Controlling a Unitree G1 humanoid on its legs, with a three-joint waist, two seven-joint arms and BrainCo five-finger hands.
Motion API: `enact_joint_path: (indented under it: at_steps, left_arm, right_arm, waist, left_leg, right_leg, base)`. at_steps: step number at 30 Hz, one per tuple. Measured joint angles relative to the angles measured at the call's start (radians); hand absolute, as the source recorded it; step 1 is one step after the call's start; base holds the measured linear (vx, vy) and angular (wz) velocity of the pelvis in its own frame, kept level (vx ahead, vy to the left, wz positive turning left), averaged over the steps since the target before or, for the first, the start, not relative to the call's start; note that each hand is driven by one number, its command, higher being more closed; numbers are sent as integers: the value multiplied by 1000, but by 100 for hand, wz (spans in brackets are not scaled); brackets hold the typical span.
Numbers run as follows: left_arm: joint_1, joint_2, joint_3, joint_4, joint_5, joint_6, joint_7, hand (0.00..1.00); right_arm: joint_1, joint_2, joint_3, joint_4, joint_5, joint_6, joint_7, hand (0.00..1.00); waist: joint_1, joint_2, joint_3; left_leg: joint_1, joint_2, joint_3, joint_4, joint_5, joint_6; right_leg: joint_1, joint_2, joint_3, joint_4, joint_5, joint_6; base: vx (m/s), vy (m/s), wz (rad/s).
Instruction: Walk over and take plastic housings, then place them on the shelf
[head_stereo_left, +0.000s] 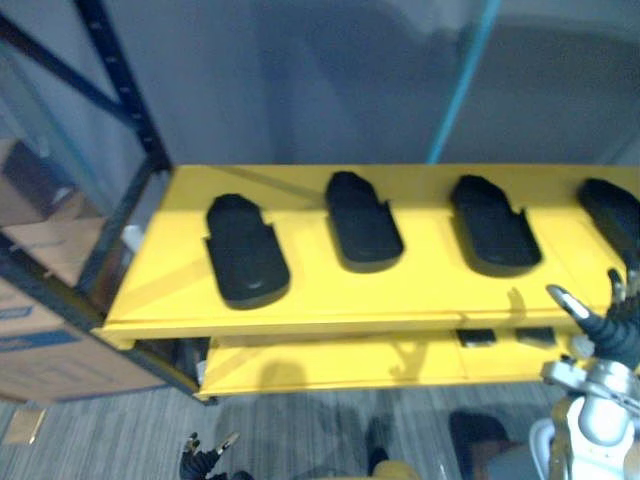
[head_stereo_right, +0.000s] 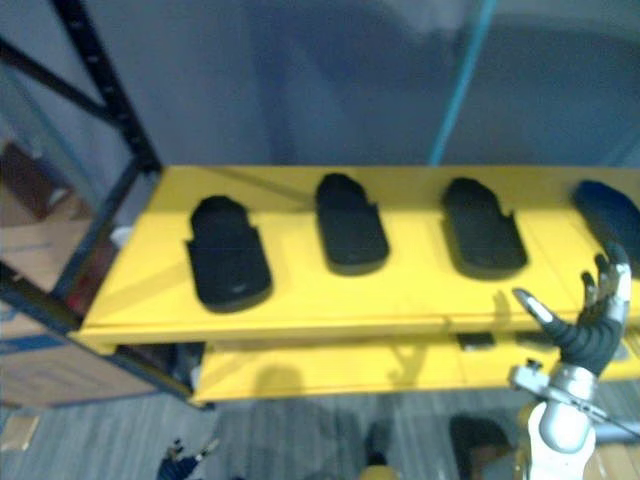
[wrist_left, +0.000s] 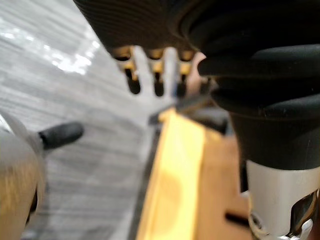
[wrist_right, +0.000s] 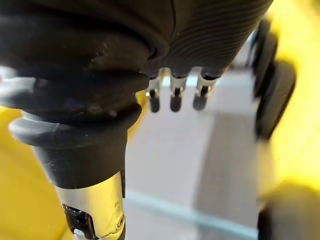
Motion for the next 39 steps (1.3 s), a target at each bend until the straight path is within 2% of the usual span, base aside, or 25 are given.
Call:
enact_joint_path:
  at_steps: [2,5,8,10,11,16,17,20,24,28,30,35,39]
  left_arm:
    - [-9,2,-14,0,-3,1,0,0]
    - [-13,4,-38,10,-11,1,0,0]
    - [-10,12,-72,28,-12,1,1,0]
    - [-4,13,-89,32,-12,1,1,0]
    - [-3,27,-111,49,-12,4,-1,0]
    - [-17,57,-109,67,-27,28,-27,0]
    - [-20,60,-108,73,-26,30,-31,0]
    - [-21,68,-102,75,0,41,-43,0]
    - [-23,86,-101,96,11,49,-65,0]
    - [-18,104,-103,110,11,46,-65,0]
    - [-15,120,-106,117,12,45,-65,0]
    - [-7,147,-118,131,12,46,-65,0]
    - [-8,152,-146,131,13,58,-66,0]
  right_arm:
    - [0,1,4,-9,13,-26,51,0]
    - [-31,-14,72,-70,23,-65,147,0]
    - [-115,-80,188,-77,-4,-97,183,0]
    - [-191,-136,256,-71,-32,-101,189,0]
    - [-264,-181,299,-62,-55,-101,201,0]
    - [-417,-229,372,-8,-81,-81,227,0]
    - [-431,-229,383,-1,-90,-77,232,0]
    - [-441,-233,407,5,-94,-75,317,0]
    - [-441,-266,473,5,-66,-72,510,0]
    - [-443,-289,621,17,-95,-59,660,0]
    - [-445,-289,688,49,-117,-58,704,0]
    - [-479,-290,827,160,-192,-64,730,0]
    - [-544,-285,914,229,-209,-76,730,0]
  waist:
    - [-7,2,-2]
    - [-2,3,-10]
    - [23,-7,-39]
    - [39,-15,-58]
    - [58,-24,-75]
    - [101,-47,-93]
    - [100,-48,-94]
    - [102,-48,-95]
    - [98,-44,-99]
    - [102,-50,-104]
    - [103,-60,-115]
    - [131,-92,-127]
    - [149,-88,-124]
  left_leg:
    - [1,0,3,0,1,-1]
    - [2,0,2,0,2,-3]
    - [-7,0,-12,0,6,1]
    - [-17,-2,-31,-1,6,2]
    - [-25,-3,-47,-1,9,5]
    - [-25,-4,-101,-2,17,3]
    - [-25,-4,-108,-2,19,4]
    - [-25,-2,-127,-2,21,4]
    - [-24,9,-134,-3,19,2]
    - [-28,9,-138,-3,19,3]
    - [-43,7,-148,-3,19,3]
    - [-60,-1,-173,-2,24,9]
    - [-63,-6,-185,-2,30,12]
  right_leg:
    - [-2,0,0,-11,3,1]
    - [-3,0,-6,-21,8,6]
    - [1,-3,-23,-25,9,5]
    - [5,-8,-43,-24,9,5]
    - [9,-9,-56,-25,11,4]
    - [50,-12,-106,-25,11,4]
    - [60,-12,-119,-25,10,3]
    - [72,-10,-128,-24,6,-4]
    - [74,-7,-142,-22,-2,-12]
    - [74,-9,-145,-24,-6,-8]
    - [71,-10,-150,-25,-6,-7]
    - [73,-16,-179,-33,-6,-8]
    - [76,-21,-188,-27,-5,-8]
  base:
    - [-21,0,-9]
    - [3,3,1]
    - [33,8,14]
    - [38,10,28]
    - [63,10,23]
    - [53,3,31]
    - [25,4,21]
    - [7,0,15]
    - [-16,0,5]
    - [-18,10,5]
    - [18,12,11]
    - [62,14,14]
    - [65,13,7]
